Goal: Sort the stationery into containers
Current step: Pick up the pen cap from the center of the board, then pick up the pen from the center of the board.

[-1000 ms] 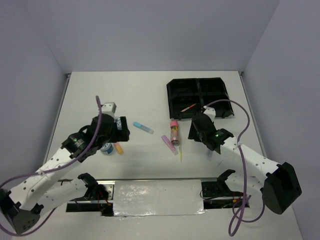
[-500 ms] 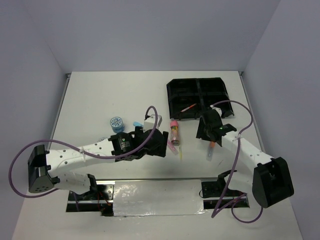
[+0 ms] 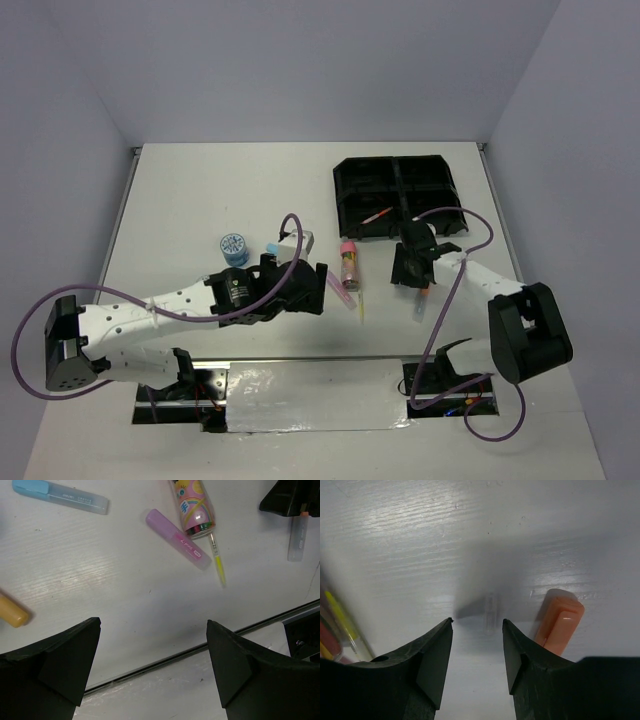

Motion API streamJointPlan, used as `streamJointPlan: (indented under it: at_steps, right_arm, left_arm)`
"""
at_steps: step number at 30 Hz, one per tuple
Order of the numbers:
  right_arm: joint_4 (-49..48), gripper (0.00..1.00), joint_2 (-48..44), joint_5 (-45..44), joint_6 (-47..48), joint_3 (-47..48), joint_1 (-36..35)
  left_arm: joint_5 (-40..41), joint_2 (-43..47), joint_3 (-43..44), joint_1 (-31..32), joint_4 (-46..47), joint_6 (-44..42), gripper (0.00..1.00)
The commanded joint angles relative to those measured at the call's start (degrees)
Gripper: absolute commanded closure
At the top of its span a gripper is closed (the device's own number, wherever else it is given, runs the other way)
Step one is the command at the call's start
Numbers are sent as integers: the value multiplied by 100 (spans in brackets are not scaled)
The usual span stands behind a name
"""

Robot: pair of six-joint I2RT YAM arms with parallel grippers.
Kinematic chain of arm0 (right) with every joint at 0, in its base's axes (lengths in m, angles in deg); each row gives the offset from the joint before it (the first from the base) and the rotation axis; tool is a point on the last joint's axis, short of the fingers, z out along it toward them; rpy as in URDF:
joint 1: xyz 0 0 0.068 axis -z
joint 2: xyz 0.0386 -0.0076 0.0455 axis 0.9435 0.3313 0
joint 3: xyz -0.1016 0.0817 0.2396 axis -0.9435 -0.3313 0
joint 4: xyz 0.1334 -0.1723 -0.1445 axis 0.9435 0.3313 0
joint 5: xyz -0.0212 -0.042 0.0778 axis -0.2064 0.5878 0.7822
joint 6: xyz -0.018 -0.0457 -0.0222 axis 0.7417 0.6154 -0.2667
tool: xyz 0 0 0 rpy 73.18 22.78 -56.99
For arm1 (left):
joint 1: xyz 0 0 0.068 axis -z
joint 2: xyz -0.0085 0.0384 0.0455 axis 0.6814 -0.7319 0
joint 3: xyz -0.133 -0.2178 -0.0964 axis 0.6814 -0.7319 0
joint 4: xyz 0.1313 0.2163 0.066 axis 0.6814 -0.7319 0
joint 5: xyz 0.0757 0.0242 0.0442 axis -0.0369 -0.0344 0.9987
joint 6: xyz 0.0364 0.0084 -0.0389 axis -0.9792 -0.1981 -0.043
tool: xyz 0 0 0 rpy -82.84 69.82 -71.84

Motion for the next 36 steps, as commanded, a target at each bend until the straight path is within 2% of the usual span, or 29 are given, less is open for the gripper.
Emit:
streamJointPlan:
  at_steps: [1,6,7,9,15,16,20,23,25,28,30,36]
  right_arm:
    - [-246,48,135,11,-2,126,60]
    - [-124,50,583,143,77,328,130]
    - [-63,56,758,187,121,407,165]
    - [-10,60,874,276,130,469,227]
    - [26,86,822,250,95,373,236]
    - [17,100,795,241,60,355,227]
    - [-246,100,401,626,-10,215,227]
    - [-475,100,-424,821,-229,82,209]
    - [-187,100,-1189,330,-423,152,201]
    - [428,100,-2112,-354,-573,389,209]
    - [823,100,-2699,-576,-617,573,200]
    - [1537,100,-3634,-1297,-565,1031,227]
  left_arm:
    - [81,62,-83,24,92,110,1]
    - [37,159,-206,24,153,101,1]
    - [37,176,-232,24,145,92,1]
    - [54,255,-259,15,145,101,1]
    - [81,475,-417,24,162,118,1]
    - [72,484,-417,24,162,101,1]
    - [-77,353,-452,24,372,-40,1]
    - [-279,-156,-251,32,461,30,1]
    - [-306,-586,249,111,269,135,1]
    - [10,-1692,1023,357,-117,363,1]
    - [11,-2019,1418,445,-119,452,1]
    - [-411,-2679,1569,463,925,566,10]
